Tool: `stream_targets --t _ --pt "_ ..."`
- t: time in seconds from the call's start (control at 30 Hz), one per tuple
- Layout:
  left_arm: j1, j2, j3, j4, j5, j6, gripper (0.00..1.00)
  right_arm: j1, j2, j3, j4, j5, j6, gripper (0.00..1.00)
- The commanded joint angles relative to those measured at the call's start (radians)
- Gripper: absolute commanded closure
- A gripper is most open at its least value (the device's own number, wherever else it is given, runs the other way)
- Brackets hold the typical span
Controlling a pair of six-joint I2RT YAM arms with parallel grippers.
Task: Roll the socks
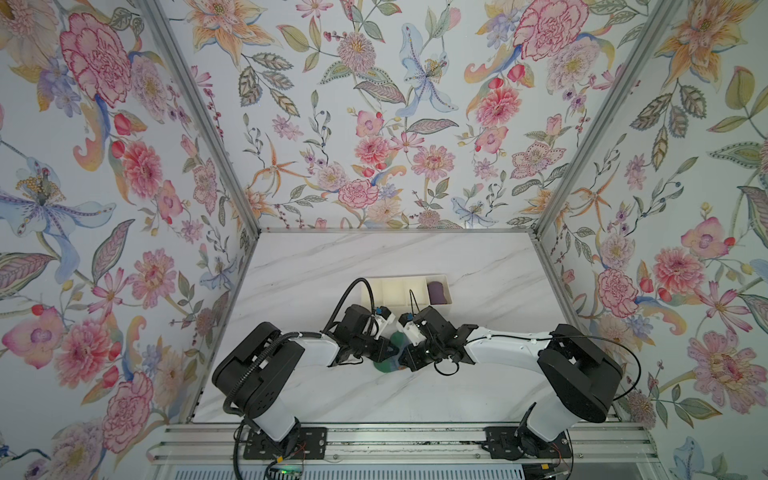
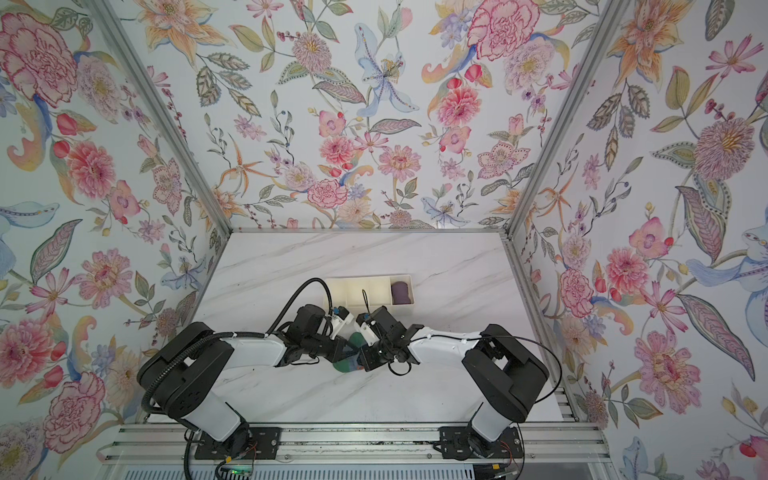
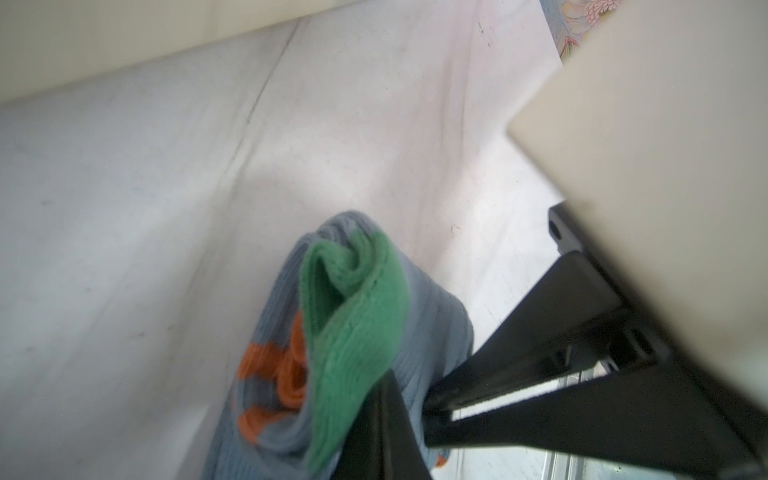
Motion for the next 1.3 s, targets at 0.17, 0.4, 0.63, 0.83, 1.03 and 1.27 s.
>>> stream_targets --t 0.17,0.4,0.63,0.83,1.03,1.27 --pt "-0.010 0.055 -0.020 -0.125 -0.044 0.057 1.00 -0.061 -0.070 -0.046 -0.034 -0.062 0.031 0.80" --pt "-0.011 0.068 -0.015 -0.139 -0.057 0.074 1.00 -0.167 -0.175 -0.122 0.084 -0.188 0.112 0.60" --pt "-0.011 0.081 -0.013 -0.134 -0.053 0.078 1.00 -0.253 -0.147 -0.174 0.116 -0.208 0.155 0.54" --pt "-0.011 0.077 -0.016 -0.139 -0.058 0.079 1.00 -0.275 -0.098 -0.208 0.245 -0.271 0.212 0.54" --pt "-0.010 0.082 -0.017 -0.128 -0.055 0.073 1.00 -0.277 -0.066 -0.226 0.305 -0.294 0.236 0.54" --pt "-0.010 0.088 -0.014 -0.126 -0.052 0.073 1.00 -0.276 -0.028 -0.240 0.335 -0.288 0.249 0.54"
